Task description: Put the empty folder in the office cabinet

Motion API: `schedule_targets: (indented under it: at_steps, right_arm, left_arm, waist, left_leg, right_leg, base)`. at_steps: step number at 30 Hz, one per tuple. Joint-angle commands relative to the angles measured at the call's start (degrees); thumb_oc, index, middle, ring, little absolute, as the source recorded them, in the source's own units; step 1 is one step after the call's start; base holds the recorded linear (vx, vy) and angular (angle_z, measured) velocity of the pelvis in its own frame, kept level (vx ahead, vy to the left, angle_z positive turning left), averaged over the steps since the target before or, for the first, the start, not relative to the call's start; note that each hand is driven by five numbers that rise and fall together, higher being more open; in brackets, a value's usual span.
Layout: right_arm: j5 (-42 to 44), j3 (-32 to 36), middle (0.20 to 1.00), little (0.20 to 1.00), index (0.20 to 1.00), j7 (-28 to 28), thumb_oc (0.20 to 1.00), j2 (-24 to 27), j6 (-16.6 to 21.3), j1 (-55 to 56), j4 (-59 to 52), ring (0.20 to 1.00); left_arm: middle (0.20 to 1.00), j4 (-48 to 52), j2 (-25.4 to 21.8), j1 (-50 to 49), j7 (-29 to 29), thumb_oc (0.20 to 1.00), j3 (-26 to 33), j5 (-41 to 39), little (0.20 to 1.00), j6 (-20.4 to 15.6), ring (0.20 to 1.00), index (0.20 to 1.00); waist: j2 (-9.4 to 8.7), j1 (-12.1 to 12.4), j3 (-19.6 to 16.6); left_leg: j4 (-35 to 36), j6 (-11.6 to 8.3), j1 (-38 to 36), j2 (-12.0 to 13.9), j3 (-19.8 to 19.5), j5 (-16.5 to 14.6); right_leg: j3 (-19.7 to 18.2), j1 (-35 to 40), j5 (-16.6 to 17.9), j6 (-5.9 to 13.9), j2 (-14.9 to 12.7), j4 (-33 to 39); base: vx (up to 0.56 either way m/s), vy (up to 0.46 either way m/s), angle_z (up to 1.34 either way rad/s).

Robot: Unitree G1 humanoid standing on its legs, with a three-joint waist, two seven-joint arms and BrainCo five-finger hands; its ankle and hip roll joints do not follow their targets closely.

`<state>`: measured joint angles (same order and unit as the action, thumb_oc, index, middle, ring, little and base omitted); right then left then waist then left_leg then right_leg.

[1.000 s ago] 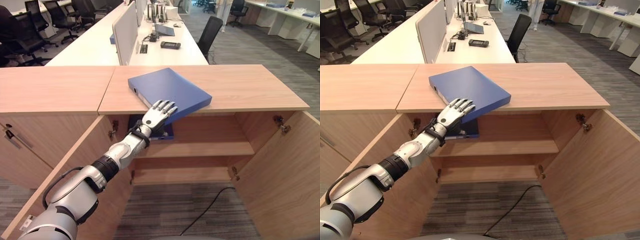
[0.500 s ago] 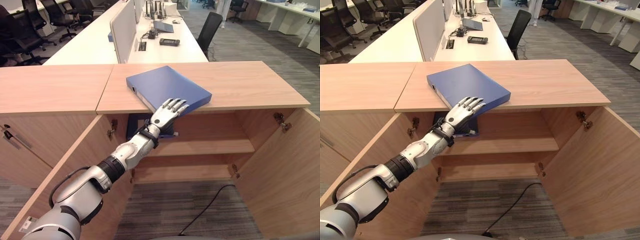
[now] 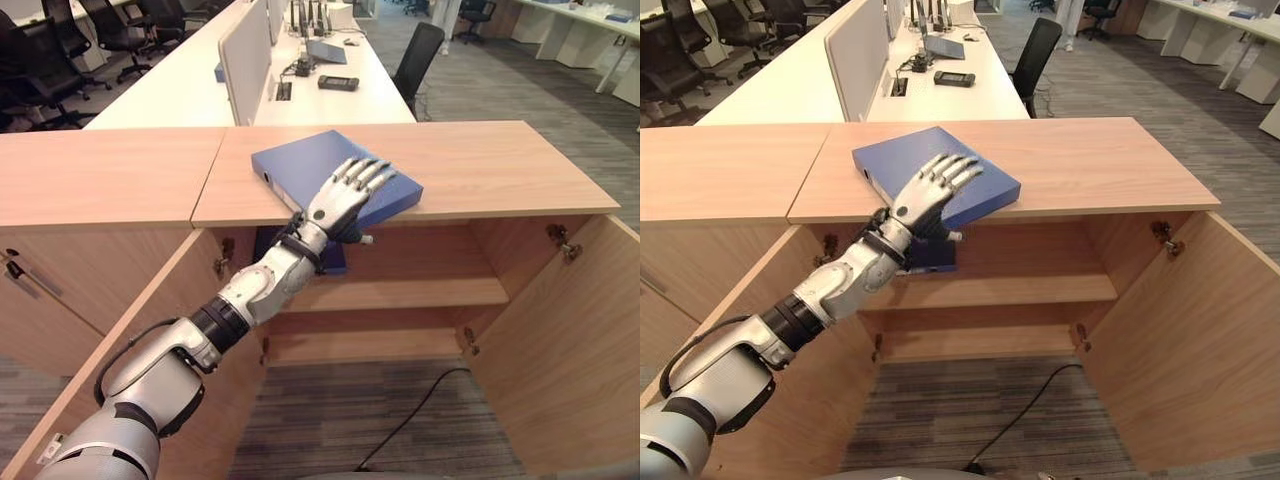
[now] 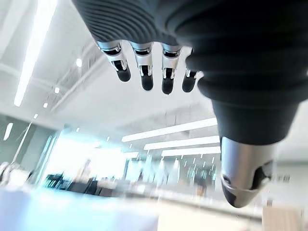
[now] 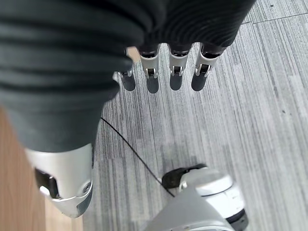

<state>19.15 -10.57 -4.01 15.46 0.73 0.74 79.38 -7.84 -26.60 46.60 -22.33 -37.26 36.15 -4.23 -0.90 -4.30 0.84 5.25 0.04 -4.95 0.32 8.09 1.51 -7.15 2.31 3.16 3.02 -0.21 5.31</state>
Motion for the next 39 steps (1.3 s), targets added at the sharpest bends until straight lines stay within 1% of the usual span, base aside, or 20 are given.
schedule_targets:
  at_steps: [1,2,3,6,7,14,18,19,20,21,24,26,28,29,30,31,33,36,37,39]
  right_arm:
    - [1.6,1.2,1.0,1.0,1.0,-0.2,1.0,0.5,0.9,-0.9,3.5,1.0]
    - [1.9,1.8,1.0,1.0,1.0,0.2,1.0,-0.1,1.1,-0.6,3.4,1.0]
    - [1.9,1.5,1.0,1.0,1.0,0.2,1.0,0.0,1.1,-0.5,3.4,1.0]
    - [2.5,2.2,1.0,1.0,1.0,1.1,1.0,-0.4,1.4,-0.1,3.0,1.0]
    - [3.0,2.7,1.0,1.0,1.0,1.8,1.0,-0.8,1.4,0.1,2.6,1.0]
    - [3.7,2.8,1.0,1.0,1.0,3.1,1.0,-1.0,1.3,0.3,2.2,1.0]
    - [3.9,2.7,1.0,1.0,1.0,3.3,1.0,-1.1,1.6,-0.3,1.8,1.0]
    - [3.9,2.7,1.0,1.0,1.0,3.2,1.0,-1.1,1.7,-0.6,1.7,1.0]
    - [3.8,2.7,1.0,1.0,1.0,2.9,1.0,-0.7,1.9,-1.2,1.6,1.0]
    - [3.6,2.8,1.0,1.0,1.0,2.4,1.0,-0.2,1.8,-1.7,1.5,1.0]
    - [3.0,3.1,1.0,1.0,1.0,1.8,1.0,0.9,2.1,-2.4,1.1,1.0]
    - [2.4,3.2,1.0,1.0,1.0,1.7,1.0,1.8,2.5,-2.4,0.6,1.0]
    - [2.1,2.9,1.0,1.0,1.0,1.8,1.0,2.0,2.5,-2.3,0.3,1.0]
    - [1.7,2.3,1.0,1.0,1.0,2.1,1.0,2.3,2.7,-2.4,-0.1,1.0]
    - [1.7,2.4,1.0,1.0,1.0,2.1,1.0,2.4,2.7,-2.4,-0.1,1.0]
    - [1.7,1.9,1.0,1.0,1.0,2.5,1.0,2.3,2.7,-2.5,-0.3,1.0]
    - [2.1,1.4,1.0,1.0,1.0,1.8,1.0,1.3,2.3,-2.6,0.2,1.0]
    - [1.7,0.2,1.0,1.0,1.0,0.5,1.0,-0.6,2.5,-3.5,0.9,1.0]
    - [1.1,-1.5,1.0,1.0,1.0,0.8,1.0,-2.9,1.9,-4.0,0.1,1.0]
    - [0.2,-2.3,1.0,1.0,1.0,1.0,1.0,-4.0,1.7,-4.9,-0.6,1.0]
  left_arm:
    - [1.0,0.7,-1.5,3.8,-1.9,1.0,6.1,-4.6,1.0,-2.6,1.0,1.0]
    - [1.0,5.5,-3.2,0.6,-2.0,1.0,9.6,-6.4,1.0,-3.8,1.0,1.0]
    - [1.0,6.4,-3.5,-0.2,-1.5,1.0,10.1,-6.5,1.0,-3.6,1.0,1.0]
    - [1.0,12.7,-6.0,-5.6,-1.6,1.0,15.9,-8.8,1.0,-5.0,1.0,1.0]
    - [1.0,15.3,-7.5,-9.6,-1.9,1.0,19.4,-10.0,1.0,-5.6,1.0,1.0]
    - [1.0,16.6,-11.3,-16.2,-3.3,1.0,25.9,-10.2,1.0,-5.3,1.0,1.0]
    - [1.0,15.7,-13.1,-19.5,-5.7,1.0,30.7,-10.1,1.0,-4.7,1.0,1.0]
    - [1.0,15.5,-13.2,-19.7,-6.0,1.0,31.3,-10.2,1.0,-4.7,1.0,1.0]
    - [1.0,15.3,-13.6,-20.2,-6.2,1.0,31.9,-10.6,1.0,-5.0,1.0,1.0]
    - [1.0,14.9,-14.0,-20.3,-6.4,1.0,32.3,-11.1,1.0,-5.0,1.0,1.0]
    - [1.0,14.3,-14.0,-20.9,-7.0,1.0,33.3,-11.7,1.0,-4.9,1.0,1.0]
    - [1.0,14.7,-14.0,-21.7,-7.6,1.0,33.9,-11.2,1.0,-4.9,1.0,1.0]
    - [1.0,14.9,-14.0,-21.8,-7.8,1.0,33.8,-10.7,1.0,-5.0,1.0,1.0]
    - [1.0,14.9,-14.4,-21.4,-8.2,1.0,33.7,-9.8,1.0,-4.7,1.0,1.0]
    - [1.0,14.8,-14.4,-21.3,-8.2,1.0,33.6,-9.7,1.0,-4.7,1.0,1.0]
    - [1.0,14.8,-15.0,-20.6,-8.4,1.0,33.1,-8.5,1.0,-4.5,1.0,1.0]
    - [1.0,14.6,-15.3,-19.5,-8.6,1.0,31.4,-8.0,1.0,-4.8,1.0,1.0]
    - [1.0,14.1,-15.2,-19.0,-9.2,1.0,30.4,-8.1,1.0,-5.2,1.0,1.0]
    - [1.0,13.3,-14.8,-20.8,-10.5,1.0,31.2,-8.1,1.0,-5.1,1.0,1.0]
    - [1.0,14.7,-15.3,-22.0,-11.2,1.0,33.0,-7.7,1.0,-5.2,1.0,1.0]
  waist:
    - [-1.68,0.5,-1.8]
    - [-1.87,1.2,-1.7]
    - [-1.78,0.9,-1.8]
    - [-2.03,1.6,-1.5]
    - [-2.2,2.2,-1.2]
    - [-2.24,2.6,-0.5]
    - [-2.54,2.0,1.7]
    - [-2.79,1.8,2.5]
    - [-3.54,2.0,4.0]
    - [-4.1,2.6,5.3]
    - [-4.34,3.0,5.9]
    - [-3.57,3.1,5.6]
    - [-3.22,3.2,5.3]
    - [-2.2,3.9,5.3]
    - [-2.24,3.9,5.3]
    - [-1.25,4.1,5.0]
    - [-0.77,3.9,4.1]
    - [-0.46,4.2,3.4]
    - [-0.84,5.2,2.2]
    - [-1.58,6.9,2.1]
  left_leg:
    - [-0.2,-0.36,-1.4,-2.4,-2.5,-5.3]
    - [-0.2,-0.39,-1.5,-2.3,-2.7,-5.3]
    - [-0.2,-0.39,-1.6,-2.3,-2.6,-5.3]
    - [-0.2,-0.5,-1.7,-2.3,-2.7,-5.3]
    - [-0.2,-0.61,-1.7,-2.2,-2.8,-5.3]
    - [-0.2,-1.15,-1.9,-1.7,-3.0,-5.1]
    - [-0.9,-2.17,-2.4,0.7,-2.4,-4.1]
    - [-3.1,-2.58,-1.6,1.6,-2.0,-4.7]
    - [-8.6,-3.28,1.2,2.7,-1.2,-5.4]
    - [-13.4,-3.21,4.1,3.7,-1.5,-4.2]
    - [-19.7,-1.4,8.7,4.3,-3.8,-1.5]
    - [-18.6,-1.7,12.6,3.0,-5.5,-1.7]
    - [-16.1,-1.97,12.8,2.0,-6.4,-1.7]
    - [-11.9,-2.9,14.6,-0.2,-8.8,0.7]
    - [-11.4,-2.9,14.3,-0.3,-8.8,1.0]
    - [-7.5,-3.4,15.2,-1.4,-10.2,2.5]
    - [-4.3,-3.24,12.9,-1.5,-9.9,3.2]
    - [-3.3,-2.77,11.8,-2.1,-10.0,3.0]
    - [-3.4,-1.48,10.4,-2.5,-8.4,1.2]
    - [-4.9,-0.36,11.1,-2.7,-6.4,-0.9]
  right_leg:
    - [1.9,1.9,1.3,4.07,0.8,-0.3]
    - [2.1,2.0,1.2,3.99,0.7,-0.3]
    - [2.1,2.0,1.2,3.99,0.7,-0.3]
    - [2.1,2.2,1.1,3.96,0.8,-0.3]
    - [2.2,2.2,1.1,3.9,0.7,-0.3]
    - [2.6,2.4,0.8,3.53,0.9,-0.3]
    - [1.2,0.7,-0.1,2.05,2.0,-2.7]
    - [0.6,0.8,-1.0,1.74,2.0,-3.4]
    - [0.1,0.2,-1.7,1.42,1.6,-5.2]
    - [-0.2,-0.5,-2.1,0.94,1.3,-6.6]
    - [-0.8,-1.2,-3.0,0.11,1.3,-7.7]
    - [-1.5,-1.1,-3.7,0.04,1.2,-7.9]
    - [-2.2,-0.8,-3.9,0.05,1.1,-7.6]
    - [-3.6,0.2,-4.0,-0.26,1.8,-6.9]
    - [-3.6,0.2,-4.0,-0.27,1.7,-6.8]
    - [-5.0,1.1,-4.3,-0.31,2.5,-6.4]
    - [-5.3,1.7,-4.6,-0.06,2.1,-5.7]
    - [-4.8,1.9,-4.7,0.5,0.6,-4.6]
    - [-6.2,2.9,-3.9,2.62,-2.9,-2.4]
    - [-7.2,1.8,-2.5,4.78,-5.7,-1.7]
  base:
    - [-0.03,-0.04,-0.02]
    - [0.0,0.0,0.0]
    - [0.0,0.0,0.0]
    - [0.01,-0.029,0.02]
    - [0.01,-0.042,0.02]
    - [0.01,-0.059,0.02]
    - [-0.01,-0.112,0.01]
    - [-0.07,-0.096,-0.05]
    - [-0.1,-0.094,-0.08]
    - [-0.12,-0.091,-0.15]
    - [-0.03,-0.017,-0.32]
    - [0.09,0.073,-0.32]
    - [0.13,0.092,-0.16]
    - [0.1,0.066,-0.15]
    - [0.17,0.135,-0.22]
    - [0.13,0.115,-0.28]
    - [0.16,0.173,-0.52]
    - [0.14,0.203,-0.58]
    - [0.18,0.361,-0.45]
    - [0.1,0.376,-0.97]
